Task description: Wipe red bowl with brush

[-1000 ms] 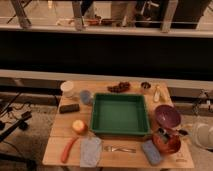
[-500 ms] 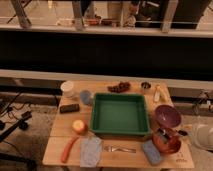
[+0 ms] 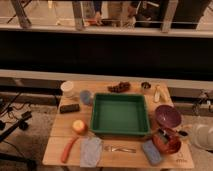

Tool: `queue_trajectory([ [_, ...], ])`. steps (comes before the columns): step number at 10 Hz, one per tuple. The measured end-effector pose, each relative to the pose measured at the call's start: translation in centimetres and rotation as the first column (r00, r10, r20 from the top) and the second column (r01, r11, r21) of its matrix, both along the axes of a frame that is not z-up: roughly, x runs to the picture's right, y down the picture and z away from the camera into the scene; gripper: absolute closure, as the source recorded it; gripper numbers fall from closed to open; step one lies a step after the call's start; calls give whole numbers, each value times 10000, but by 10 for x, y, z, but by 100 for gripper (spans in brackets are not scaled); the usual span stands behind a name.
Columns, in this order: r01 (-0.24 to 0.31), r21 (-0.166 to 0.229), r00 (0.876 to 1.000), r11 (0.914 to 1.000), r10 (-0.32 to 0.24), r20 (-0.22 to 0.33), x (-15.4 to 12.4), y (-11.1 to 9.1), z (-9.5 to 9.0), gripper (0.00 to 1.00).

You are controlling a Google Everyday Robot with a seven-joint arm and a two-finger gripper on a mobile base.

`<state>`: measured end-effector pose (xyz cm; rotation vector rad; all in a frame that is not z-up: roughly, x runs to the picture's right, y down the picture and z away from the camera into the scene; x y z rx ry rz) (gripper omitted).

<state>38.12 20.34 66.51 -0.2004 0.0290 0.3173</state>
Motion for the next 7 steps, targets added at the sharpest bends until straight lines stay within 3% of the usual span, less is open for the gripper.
queue_trajectory([
  [7,-343,-33,9994,9994,343,8,6,-7,-2,97],
])
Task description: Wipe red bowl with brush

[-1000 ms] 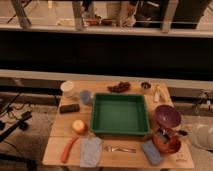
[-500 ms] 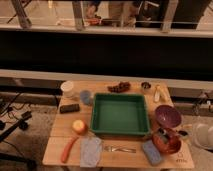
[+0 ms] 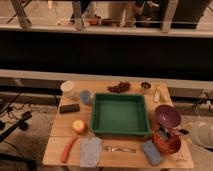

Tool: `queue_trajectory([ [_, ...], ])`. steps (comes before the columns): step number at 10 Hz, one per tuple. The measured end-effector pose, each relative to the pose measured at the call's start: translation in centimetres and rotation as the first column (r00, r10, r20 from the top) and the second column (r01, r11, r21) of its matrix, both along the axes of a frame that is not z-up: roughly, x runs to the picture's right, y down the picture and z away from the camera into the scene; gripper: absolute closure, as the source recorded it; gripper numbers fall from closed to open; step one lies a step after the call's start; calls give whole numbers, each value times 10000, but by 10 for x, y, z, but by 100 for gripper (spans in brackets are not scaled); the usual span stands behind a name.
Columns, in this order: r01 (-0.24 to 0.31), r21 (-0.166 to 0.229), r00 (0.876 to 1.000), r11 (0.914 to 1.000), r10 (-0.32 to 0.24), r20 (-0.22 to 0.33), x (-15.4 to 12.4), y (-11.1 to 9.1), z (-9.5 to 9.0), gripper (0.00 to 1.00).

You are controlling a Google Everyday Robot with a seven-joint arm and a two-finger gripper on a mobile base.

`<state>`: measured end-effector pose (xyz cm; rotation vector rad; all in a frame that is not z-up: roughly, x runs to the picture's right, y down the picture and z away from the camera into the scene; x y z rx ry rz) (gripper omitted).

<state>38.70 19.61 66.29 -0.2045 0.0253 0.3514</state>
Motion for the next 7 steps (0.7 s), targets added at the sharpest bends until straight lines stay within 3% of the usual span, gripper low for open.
queue_trajectory([
  [5,24,22,9999,10000,-24,117,-1,-4,-3,97],
  [7,35,28,9999,10000,-35,116,-2,-5,-3,86],
])
